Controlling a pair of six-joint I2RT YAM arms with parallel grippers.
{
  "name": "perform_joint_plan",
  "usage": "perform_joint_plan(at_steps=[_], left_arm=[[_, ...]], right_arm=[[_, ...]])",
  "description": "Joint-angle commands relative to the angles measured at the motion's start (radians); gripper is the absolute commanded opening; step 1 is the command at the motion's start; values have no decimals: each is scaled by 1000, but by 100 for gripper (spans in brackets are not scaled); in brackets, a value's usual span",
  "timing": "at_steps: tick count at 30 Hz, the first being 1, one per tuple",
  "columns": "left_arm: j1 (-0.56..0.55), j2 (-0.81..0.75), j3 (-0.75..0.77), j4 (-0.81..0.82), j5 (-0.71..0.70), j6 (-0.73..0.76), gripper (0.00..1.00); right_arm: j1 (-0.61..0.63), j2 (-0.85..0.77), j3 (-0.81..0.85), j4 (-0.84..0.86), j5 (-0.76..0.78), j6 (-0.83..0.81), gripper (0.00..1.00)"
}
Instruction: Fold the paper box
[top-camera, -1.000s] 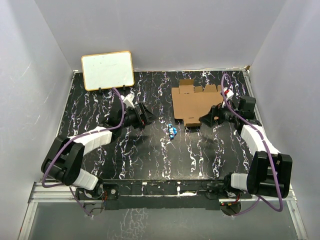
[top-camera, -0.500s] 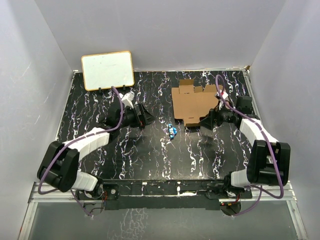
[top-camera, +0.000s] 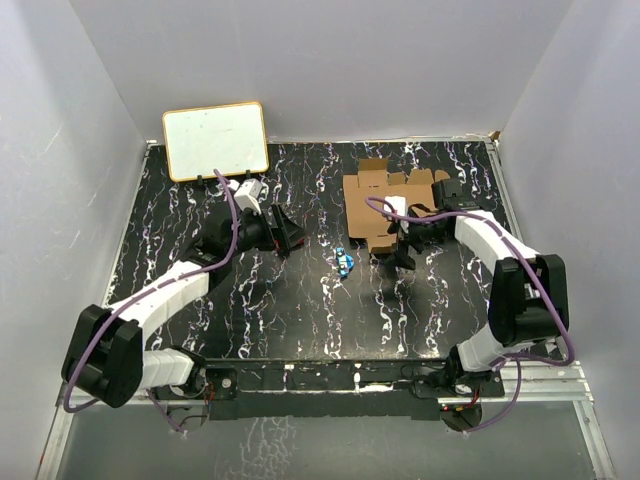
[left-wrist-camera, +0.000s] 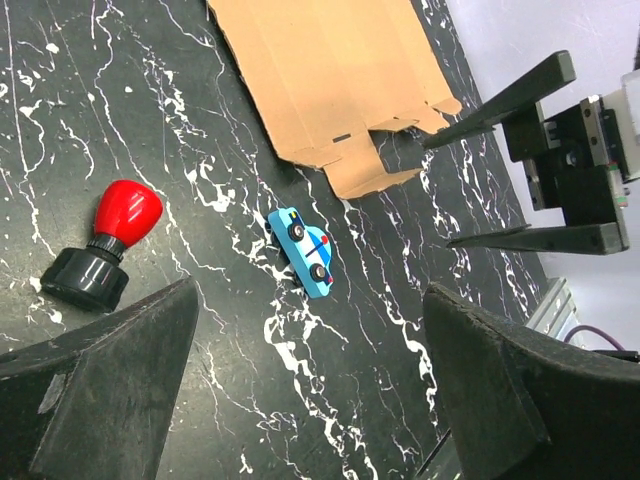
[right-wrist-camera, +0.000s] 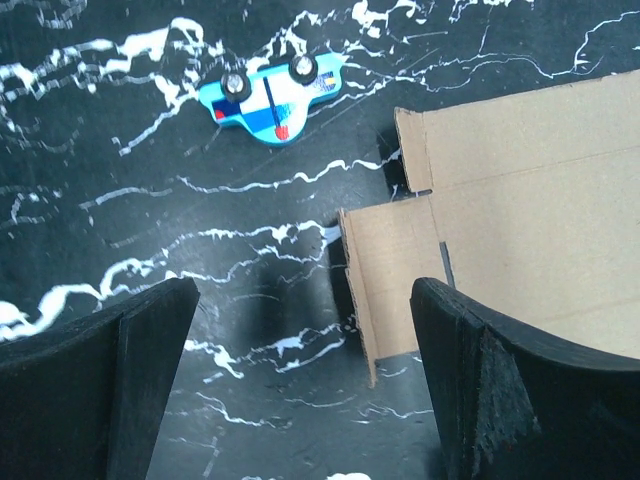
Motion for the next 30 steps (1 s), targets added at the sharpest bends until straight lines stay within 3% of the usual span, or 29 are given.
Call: perform_joint_plan(at_steps=[1,11,17,26,30], left_arm=[[7,-64,-3,-24,-22,26,93],[7,-114,-32,-39,-46,18,93],[8,-128,-47,-35,-50,2,93],[8,-95,-45,-10,-25,-32,92],[9,-99,-38,-29,-33,-29,92]], right_arm=[[-7,62,104,-133,-9,-360,100],[60,243,271,-171,178,-375,81],[89,297,304,-252,229,-400,54],[152,226,212,-269,302,-500,15],[205,165,167,-288,339,-562,9]])
